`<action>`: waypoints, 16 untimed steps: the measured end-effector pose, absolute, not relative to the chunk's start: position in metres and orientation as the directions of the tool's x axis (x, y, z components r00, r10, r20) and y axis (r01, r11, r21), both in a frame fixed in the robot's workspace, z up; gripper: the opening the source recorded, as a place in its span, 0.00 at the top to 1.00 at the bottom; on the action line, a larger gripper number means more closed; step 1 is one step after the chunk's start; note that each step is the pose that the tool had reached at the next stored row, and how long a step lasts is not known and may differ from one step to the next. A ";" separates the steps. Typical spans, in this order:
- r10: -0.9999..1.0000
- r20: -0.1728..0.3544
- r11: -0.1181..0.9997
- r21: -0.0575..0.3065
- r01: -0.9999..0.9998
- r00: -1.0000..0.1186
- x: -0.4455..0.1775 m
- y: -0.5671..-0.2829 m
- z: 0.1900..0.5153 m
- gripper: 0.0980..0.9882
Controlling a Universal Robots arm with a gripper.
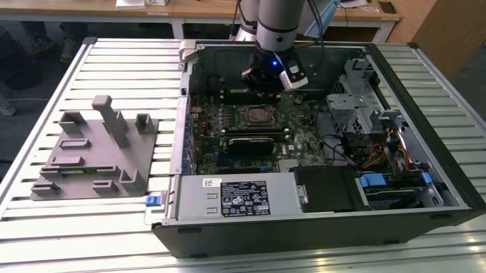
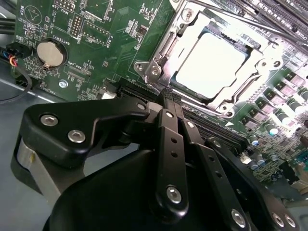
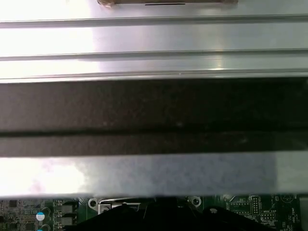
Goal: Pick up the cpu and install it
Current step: 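Install the second cpu locking lever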
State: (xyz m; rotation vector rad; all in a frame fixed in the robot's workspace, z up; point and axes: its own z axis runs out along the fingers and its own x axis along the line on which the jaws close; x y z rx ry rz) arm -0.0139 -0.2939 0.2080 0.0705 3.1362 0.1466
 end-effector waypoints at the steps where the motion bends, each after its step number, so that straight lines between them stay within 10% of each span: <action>1: 0.045 0.001 0.995 0.093 0.045 -0.999 -0.014 -0.295 0.208 0.99; 16: 0.045 0.001 0.995 0.093 0.045 -0.999 -0.014 -0.300 0.208 0.99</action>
